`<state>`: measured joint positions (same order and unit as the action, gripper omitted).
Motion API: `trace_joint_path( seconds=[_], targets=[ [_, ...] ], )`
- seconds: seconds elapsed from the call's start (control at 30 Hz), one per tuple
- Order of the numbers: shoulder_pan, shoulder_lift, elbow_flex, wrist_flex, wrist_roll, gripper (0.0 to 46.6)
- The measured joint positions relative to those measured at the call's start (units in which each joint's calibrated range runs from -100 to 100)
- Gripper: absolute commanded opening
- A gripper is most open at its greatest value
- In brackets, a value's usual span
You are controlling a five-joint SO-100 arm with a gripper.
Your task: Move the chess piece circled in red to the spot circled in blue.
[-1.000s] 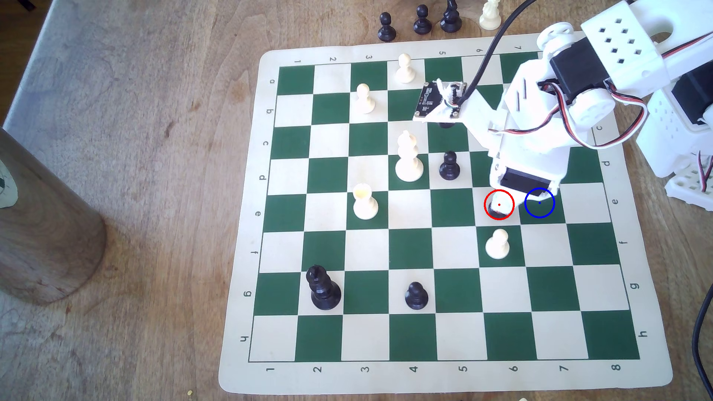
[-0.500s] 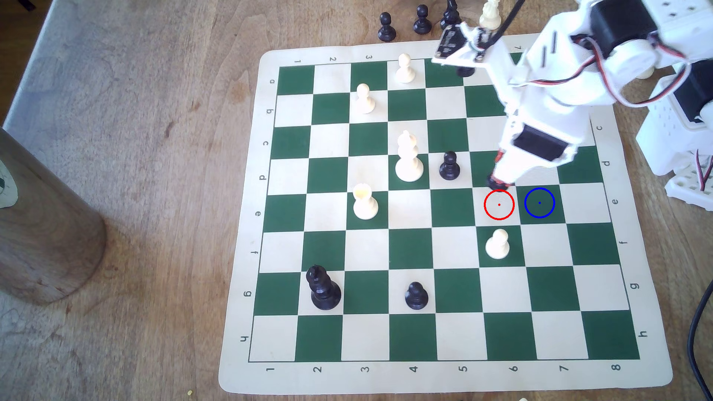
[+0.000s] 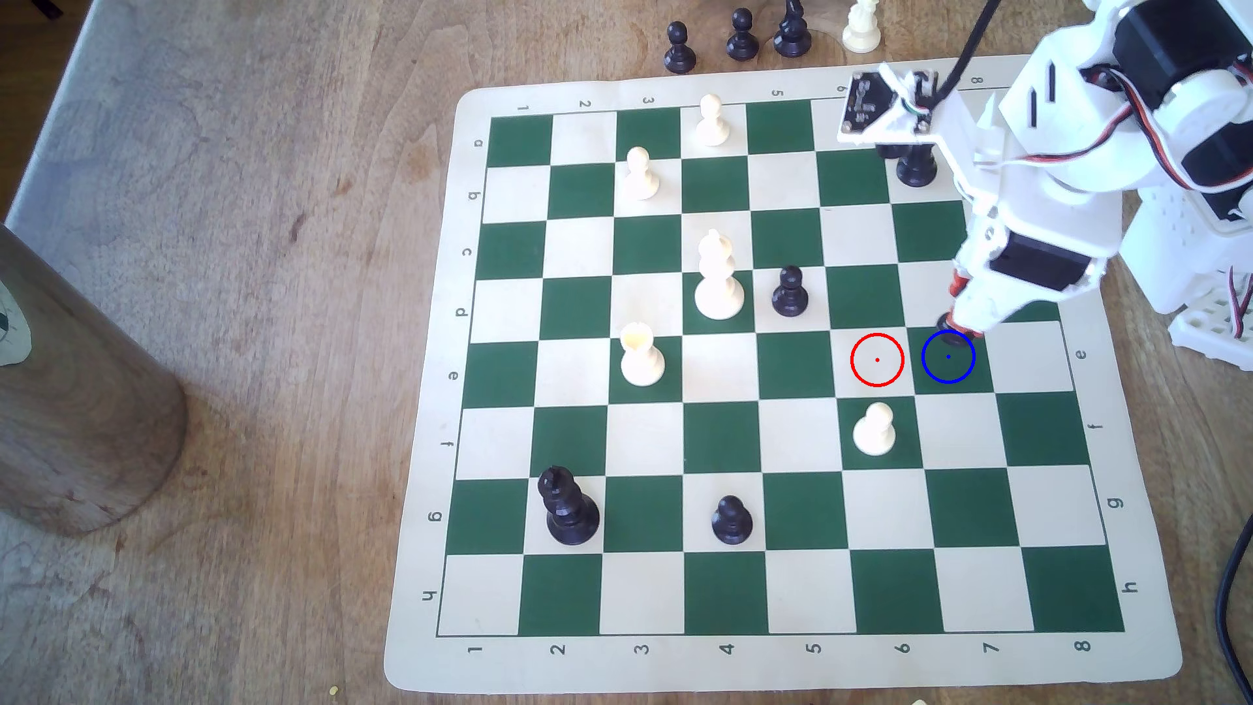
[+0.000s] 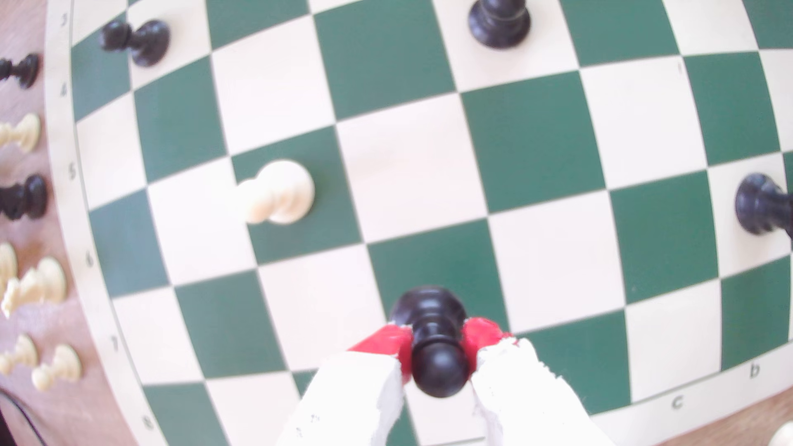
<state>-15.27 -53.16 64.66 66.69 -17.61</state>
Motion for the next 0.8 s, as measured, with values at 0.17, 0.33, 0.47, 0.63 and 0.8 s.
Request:
trace_joint_path(
  seconds=[0.17,0.33,0.47,0.63,0.8],
  targets=[
    [-1.3,0.0,3.0,-1.4,0.0,0.4],
    [-1.3,2.2,4.0,-4.5,0.0,0.4],
    [-1.3,6.1,4.0,-7.8,0.0,0.4],
    [-1.3,10.7,4.0,-10.0,0.0,0.4],
    [-1.3,11.8,4.0,-10.0,0.0,0.4]
  ],
)
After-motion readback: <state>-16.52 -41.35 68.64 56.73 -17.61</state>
